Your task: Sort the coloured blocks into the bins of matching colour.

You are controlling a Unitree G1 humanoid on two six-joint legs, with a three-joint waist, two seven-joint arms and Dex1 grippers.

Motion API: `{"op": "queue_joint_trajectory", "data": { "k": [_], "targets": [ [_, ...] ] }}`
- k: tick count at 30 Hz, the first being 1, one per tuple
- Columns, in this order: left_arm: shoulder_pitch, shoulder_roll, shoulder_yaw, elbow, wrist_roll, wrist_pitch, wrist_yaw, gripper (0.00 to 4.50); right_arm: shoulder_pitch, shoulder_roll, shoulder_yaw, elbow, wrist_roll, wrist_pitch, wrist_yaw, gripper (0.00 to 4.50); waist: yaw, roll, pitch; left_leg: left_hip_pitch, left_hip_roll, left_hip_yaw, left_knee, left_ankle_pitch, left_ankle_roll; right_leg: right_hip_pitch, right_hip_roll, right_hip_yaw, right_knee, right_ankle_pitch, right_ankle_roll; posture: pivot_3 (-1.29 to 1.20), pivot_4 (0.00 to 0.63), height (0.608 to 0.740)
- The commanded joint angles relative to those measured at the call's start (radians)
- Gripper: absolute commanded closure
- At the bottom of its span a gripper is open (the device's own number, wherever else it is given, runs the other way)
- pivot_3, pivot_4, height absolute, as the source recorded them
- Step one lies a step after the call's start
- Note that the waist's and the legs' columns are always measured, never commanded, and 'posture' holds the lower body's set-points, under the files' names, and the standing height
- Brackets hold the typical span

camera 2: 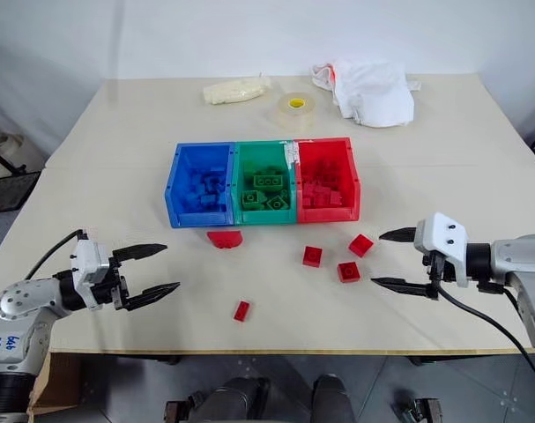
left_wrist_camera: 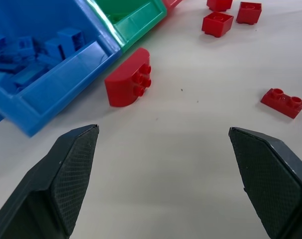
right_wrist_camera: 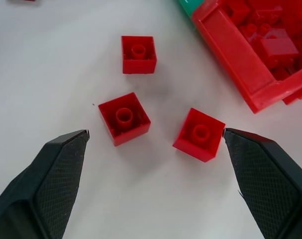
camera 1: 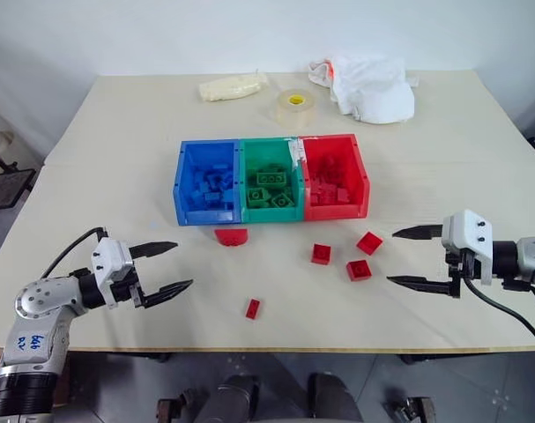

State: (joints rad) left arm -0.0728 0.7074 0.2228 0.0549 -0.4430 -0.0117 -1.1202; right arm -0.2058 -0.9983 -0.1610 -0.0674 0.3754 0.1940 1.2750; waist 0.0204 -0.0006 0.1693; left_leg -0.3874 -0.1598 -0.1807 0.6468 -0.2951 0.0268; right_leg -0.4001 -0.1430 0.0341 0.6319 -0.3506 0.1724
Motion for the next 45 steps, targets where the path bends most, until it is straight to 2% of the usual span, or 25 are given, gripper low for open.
{"op": "queue_joint_trajectory", "data": {
  "k": [1, 4, 9, 13, 19, 23, 27, 36, 45],
  "targets": [
    [-0.004, 0.0, 0.006, 0.0, 0.004, -0.029, -0.009, 0.06, -0.016, 0.015, 0.0, 0.001, 0.004, -0.023, -0.002, 0.0, 0.0, 0.0, 0.0, 0.0, 0.0, 0.0, 0.0, 0.0, 0.0, -0.001, 0.0, 0.0, 0.001, 0.0, 0.0, 0.0, 0.15, 0.74],
    [-0.011, 0.001, 0.005, 0.004, 0.03, -0.01, 0.042, 0.06, -0.026, 0.022, 0.006, 0.004, 0.001, -0.018, -0.005, 0.0, 0.001, 0.0, 0.0, 0.0, 0.0, 0.001, 0.0, 0.0, -0.001, -0.004, 0.0, 0.0, 0.006, 0.0, 0.0, 0.0, 0.15, 0.74],
    [-0.006, 0.008, -0.008, 0.003, 0.034, -0.002, 0.038, 0.06, -0.045, 0.034, 0.024, 0.009, -0.006, -0.002, -0.025, 0.0, 0.001, 0.0, 0.0, 0.0, 0.0, 0.002, 0.001, 0.0, -0.001, -0.004, 0.0, 0.001, 0.008, 0.0, 0.0, 0.0, 0.15, 0.74],
    [-0.023, 0.018, -0.044, 0.025, 0.103, 0.036, 0.088, 0.06, -0.02, -0.002, 0.016, 0.042, 0.001, 0.063, -0.017, 0.0, 0.003, 0.0, 0.0, 0.0, 0.0, 0.002, 0.001, 0.0, -0.001, -0.006, 0.0, 0.001, 0.01, 0.0, 0.0, 0.0, 0.15, 0.74],
    [-0.093, 0.004, -0.064, 0.077, 0.031, 0.043, -0.041, 0.06, 0.137, -0.092, -0.102, 0.091, -0.026, 0.036, -0.002, 0.0, 0.007, -0.001, 0.001, -0.001, -0.001, 0.003, 0.001, 0.0, -0.001, -0.008, -0.001, 0.0, 0.012, 0.0, 0.0, 0.0, 0.15, 0.74],
    [-0.11, -0.009, -0.076, 0.094, 0.022, 0.026, -0.085, 0.06, 0.172, -0.108, -0.133, 0.054, -0.011, 0.057, -0.009, 0.0, -0.006, -0.001, 0.0, -0.001, 0.0, 0.006, 0.001, 0.0, -0.001, -0.009, -0.001, 0.0, 0.013, 0.0, 0.0, 0.0, 0.15, 0.74],
    [-0.114, -0.029, -0.084, 0.099, 0.039, 0.016, -0.073, 0.06, 0.106, -0.096, -0.082, -0.003, 0.007, 0.127, -0.026, 0.0, -0.026, -0.001, 0.001, 0.0, 0.003, 0.009, 0.001, -0.001, -0.001, -0.009, -0.001, 0.001, 0.014, 0.001, -0.001, 0.0, 0.15, 0.74],
    [-0.032, -0.055, -0.051, -0.01, 0.008, 0.028, -0.029, 0.06, -0.094, -0.032, 0.094, -0.052, 0.005, 0.218, -0.013, 0.0, -0.021, -0.002, 0.001, 0.0, 0.005, 0.011, 0.002, -0.002, -0.002, -0.01, -0.001, 0.0, 0.013, 0.001, -0.003, 0.0, 0.15, 0.74],
    [0.099, -0.052, 0.002, -0.13, -0.036, 0.048, 0.001, 0.06, -0.243, 0.067, 0.311, -0.008, -0.085, 0.153, 0.051, 0.0, -0.023, -0.002, 0.001, 0.0, 0.005, 0.011, 0.002, -0.002, -0.002, -0.011, -0.002, 0.0, 0.013, 0.002, -0.003, 0.0, 0.15, 0.74]
  ]
}}
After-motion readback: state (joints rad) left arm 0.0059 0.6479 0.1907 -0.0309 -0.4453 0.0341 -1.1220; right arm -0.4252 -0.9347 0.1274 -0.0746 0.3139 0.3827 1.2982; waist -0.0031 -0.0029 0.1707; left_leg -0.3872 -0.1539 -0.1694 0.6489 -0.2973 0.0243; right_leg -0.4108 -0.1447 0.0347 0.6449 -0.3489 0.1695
